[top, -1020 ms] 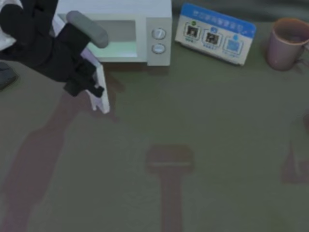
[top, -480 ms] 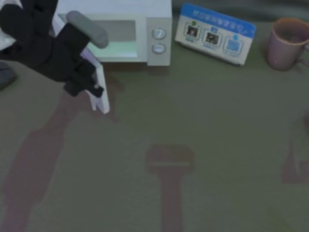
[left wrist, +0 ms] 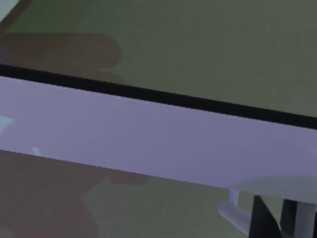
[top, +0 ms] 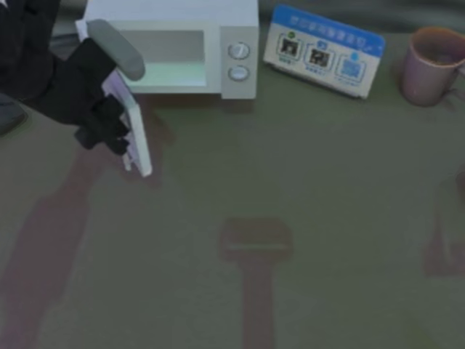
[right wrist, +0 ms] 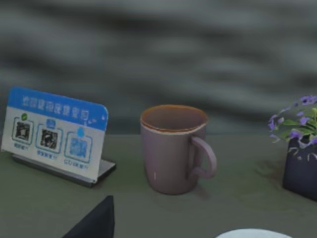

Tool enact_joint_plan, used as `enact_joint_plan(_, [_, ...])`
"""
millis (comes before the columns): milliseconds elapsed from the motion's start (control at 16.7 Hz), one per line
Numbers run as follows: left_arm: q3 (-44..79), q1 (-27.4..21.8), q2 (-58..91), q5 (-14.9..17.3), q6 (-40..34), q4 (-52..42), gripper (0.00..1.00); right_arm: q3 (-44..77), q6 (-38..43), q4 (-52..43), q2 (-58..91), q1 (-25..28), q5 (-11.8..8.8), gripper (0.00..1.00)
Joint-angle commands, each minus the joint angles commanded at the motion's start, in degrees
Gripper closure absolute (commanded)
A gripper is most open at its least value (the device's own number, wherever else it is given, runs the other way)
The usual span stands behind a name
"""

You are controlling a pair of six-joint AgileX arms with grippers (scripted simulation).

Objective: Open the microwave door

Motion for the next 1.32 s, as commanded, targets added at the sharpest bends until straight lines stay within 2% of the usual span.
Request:
enact_joint_plan(180, [-0.05,0.75,-0.28,0.85,1.79,-0.49,1.0,0.0,0.0,0.0,0.0,0.0,0.0,0.0])
enact_joint_plan(1320, [-0.05,0.75,-0.28,0.85,1.79,-0.49,1.0,0.0,0.0,0.0,0.0,0.0,0.0,0.0])
